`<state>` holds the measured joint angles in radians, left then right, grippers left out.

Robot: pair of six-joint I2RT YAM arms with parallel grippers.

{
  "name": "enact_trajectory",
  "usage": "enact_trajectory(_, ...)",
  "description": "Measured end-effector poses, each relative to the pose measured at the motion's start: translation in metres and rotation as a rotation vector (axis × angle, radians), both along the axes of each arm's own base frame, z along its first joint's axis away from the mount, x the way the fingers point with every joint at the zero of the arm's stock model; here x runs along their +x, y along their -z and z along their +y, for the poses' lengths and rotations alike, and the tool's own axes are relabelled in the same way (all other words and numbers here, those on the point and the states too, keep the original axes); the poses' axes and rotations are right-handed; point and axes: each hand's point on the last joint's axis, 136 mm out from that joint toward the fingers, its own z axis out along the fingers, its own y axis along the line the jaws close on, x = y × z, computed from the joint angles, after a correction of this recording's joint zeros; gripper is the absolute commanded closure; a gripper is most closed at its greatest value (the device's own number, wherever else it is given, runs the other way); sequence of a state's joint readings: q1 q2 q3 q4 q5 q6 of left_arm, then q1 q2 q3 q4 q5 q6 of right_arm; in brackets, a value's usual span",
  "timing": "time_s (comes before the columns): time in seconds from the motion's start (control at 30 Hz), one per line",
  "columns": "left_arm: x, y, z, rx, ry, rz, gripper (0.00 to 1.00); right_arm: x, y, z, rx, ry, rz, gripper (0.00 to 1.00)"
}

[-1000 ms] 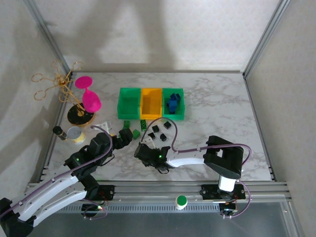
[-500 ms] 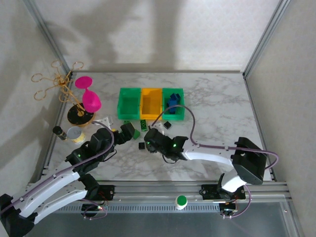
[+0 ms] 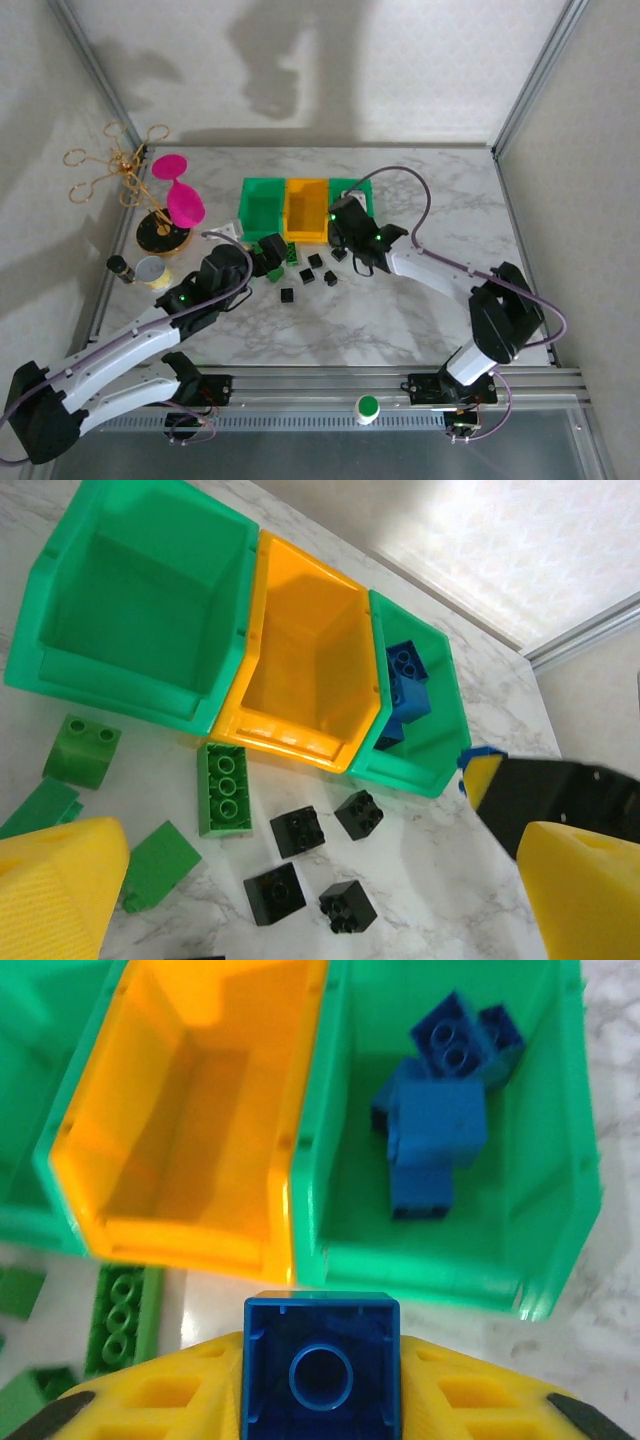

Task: Sort the legos into containers by color
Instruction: Place the lego in the container.

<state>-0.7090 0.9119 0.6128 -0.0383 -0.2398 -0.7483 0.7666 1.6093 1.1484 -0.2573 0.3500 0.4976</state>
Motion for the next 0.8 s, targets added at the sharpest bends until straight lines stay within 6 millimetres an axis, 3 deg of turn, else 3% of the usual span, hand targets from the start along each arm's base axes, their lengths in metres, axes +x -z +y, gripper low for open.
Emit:
enact_trajectory(0.13, 0.007, 0.0, -0.005, 0.009, 0.004, -0.002, 0.0, 0.034, 0.007, 0.0, -0.018, 0.028, 0.0, 0.62)
enact_trajectory(0.3, 0.011, -0.001, -0.006, 0.009, 0.003, -0.01, 0.0, 0.056, 0.026, -0.01, -0.043, 0.061, 0.024, 0.62)
enact_trajectory(0.63, 0.015, 0.0, -0.006, 0.007, -0.004, -0.01, 0.0, 0.067, 0.065, -0.015, -0.081, 0.069, 0.09, 0.62)
enact_trajectory(0.8, 0.016, 0.001, -0.005, 0.008, -0.008, -0.009, 0.0, 0.075, 0.069, -0.015, -0.088, 0.069, 0.089, 0.62)
